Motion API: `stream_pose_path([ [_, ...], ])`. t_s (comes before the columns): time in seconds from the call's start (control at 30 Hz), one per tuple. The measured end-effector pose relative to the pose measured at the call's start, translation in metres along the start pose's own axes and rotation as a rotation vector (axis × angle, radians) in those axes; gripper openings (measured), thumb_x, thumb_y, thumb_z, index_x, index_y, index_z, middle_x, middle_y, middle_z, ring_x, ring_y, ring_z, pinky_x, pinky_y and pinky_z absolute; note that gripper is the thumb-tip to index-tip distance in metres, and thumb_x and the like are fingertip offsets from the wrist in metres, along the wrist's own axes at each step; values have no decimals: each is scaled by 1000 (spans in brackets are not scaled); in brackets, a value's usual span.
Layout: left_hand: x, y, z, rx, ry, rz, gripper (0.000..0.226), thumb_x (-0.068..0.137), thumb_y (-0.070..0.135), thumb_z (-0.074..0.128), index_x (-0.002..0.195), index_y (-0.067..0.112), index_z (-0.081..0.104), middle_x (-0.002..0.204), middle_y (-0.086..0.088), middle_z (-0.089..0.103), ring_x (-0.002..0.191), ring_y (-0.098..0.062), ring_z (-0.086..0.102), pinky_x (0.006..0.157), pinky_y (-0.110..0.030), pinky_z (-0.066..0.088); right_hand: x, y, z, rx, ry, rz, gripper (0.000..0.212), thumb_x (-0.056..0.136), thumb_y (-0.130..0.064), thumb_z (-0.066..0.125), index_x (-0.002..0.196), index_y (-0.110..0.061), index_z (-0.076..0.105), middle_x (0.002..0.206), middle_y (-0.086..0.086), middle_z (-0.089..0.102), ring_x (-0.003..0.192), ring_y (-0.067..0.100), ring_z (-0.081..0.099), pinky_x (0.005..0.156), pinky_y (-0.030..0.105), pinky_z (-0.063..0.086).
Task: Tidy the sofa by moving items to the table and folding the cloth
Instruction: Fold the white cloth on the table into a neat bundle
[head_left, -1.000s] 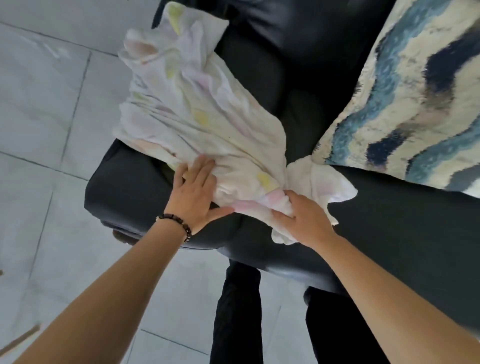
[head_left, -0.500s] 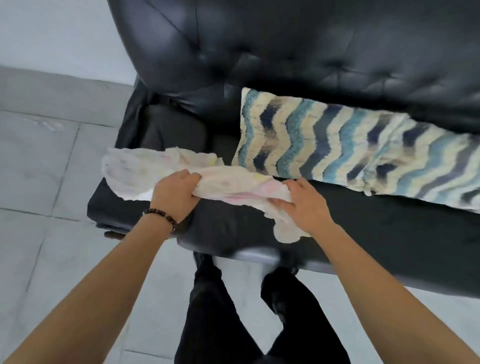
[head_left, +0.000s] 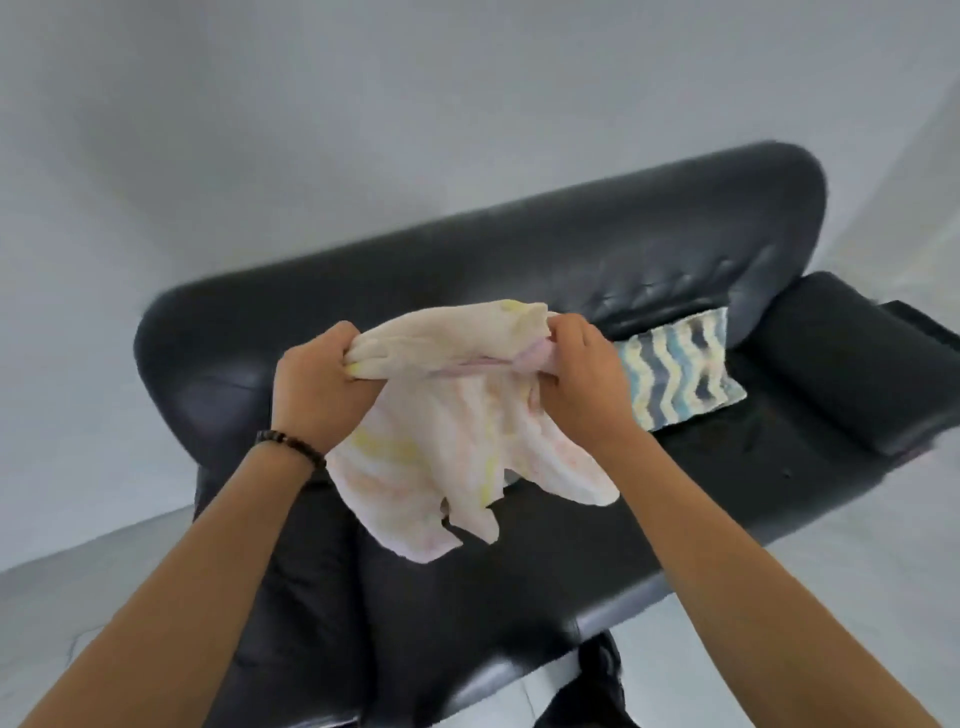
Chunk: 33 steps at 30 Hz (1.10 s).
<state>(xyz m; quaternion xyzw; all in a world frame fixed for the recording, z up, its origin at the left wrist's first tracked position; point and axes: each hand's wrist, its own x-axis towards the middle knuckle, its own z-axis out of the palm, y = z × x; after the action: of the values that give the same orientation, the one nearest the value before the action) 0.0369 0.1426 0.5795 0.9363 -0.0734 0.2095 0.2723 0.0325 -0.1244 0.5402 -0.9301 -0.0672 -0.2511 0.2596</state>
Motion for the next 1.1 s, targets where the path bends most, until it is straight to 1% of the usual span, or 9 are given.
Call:
stream_pose_path([
  [0.1,5,45,5,-145,-57,197,22,77,24,59,67,10,45,54,1,46,50,-20,44,48,-29,34,-41,-6,-33,-143,-101,92,24,69,7,66,86,-4,53,86,15,56,74,34,53,61,34,31],
  [0.2,1,91,19,-206,-127,438,17,69,26,52,67,10,45,53,2,42,50,-25,44,48,-32,36,-96,3,-70,-253,-165,180,15,73,-2,65,83,-7,55,89,11,52,78,31,52,60,37,42],
  [0.33,-26,166,42,-287,-214,614,20,68,27,58,69,9,49,56,3,46,50,-25,46,46,-27,33,-172,14,-142,-308,-89,495,10,91,-26,59,91,-18,53,94,-3,45,83,16,44,67,25,41],
  [0.47,-74,252,57,-300,-207,845,21,65,21,70,68,11,51,59,-3,54,48,-29,51,47,-24,33,-245,40,-227,-362,-19,687,15,93,-24,58,97,-10,56,108,6,46,85,26,51,68,32,43],
  [0.57,-118,318,70,-284,-251,996,33,64,19,81,67,12,49,58,-3,53,44,-26,47,43,-22,35,-301,66,-291,-380,155,766,18,96,-18,54,106,-3,52,118,13,50,90,35,55,70,36,40],
  [0.67,-166,381,91,-368,-349,993,41,73,25,78,64,17,38,54,6,38,47,-19,40,43,-20,26,-354,84,-347,-416,316,786,15,97,-16,50,100,-2,49,100,13,55,81,34,52,64,33,34],
  [0.83,-239,493,130,-467,-439,1044,37,75,36,71,67,21,38,54,13,33,47,-10,36,45,-20,22,-447,115,-430,-590,375,747,25,86,-24,39,85,-5,56,77,9,62,70,34,58,60,27,29],
  [0.97,-293,573,158,-500,-457,1053,32,76,32,74,69,15,47,58,9,43,48,-12,42,44,-19,27,-494,162,-484,-544,423,894,18,97,-17,43,97,-1,51,91,14,61,84,33,56,67,32,31],
  [1.1,-317,633,190,-517,-518,1073,26,77,25,76,74,10,55,62,6,50,52,-14,48,44,-18,32,-515,213,-526,-484,456,932,12,94,-7,46,104,-3,51,92,12,61,72,32,52,61,39,43],
])
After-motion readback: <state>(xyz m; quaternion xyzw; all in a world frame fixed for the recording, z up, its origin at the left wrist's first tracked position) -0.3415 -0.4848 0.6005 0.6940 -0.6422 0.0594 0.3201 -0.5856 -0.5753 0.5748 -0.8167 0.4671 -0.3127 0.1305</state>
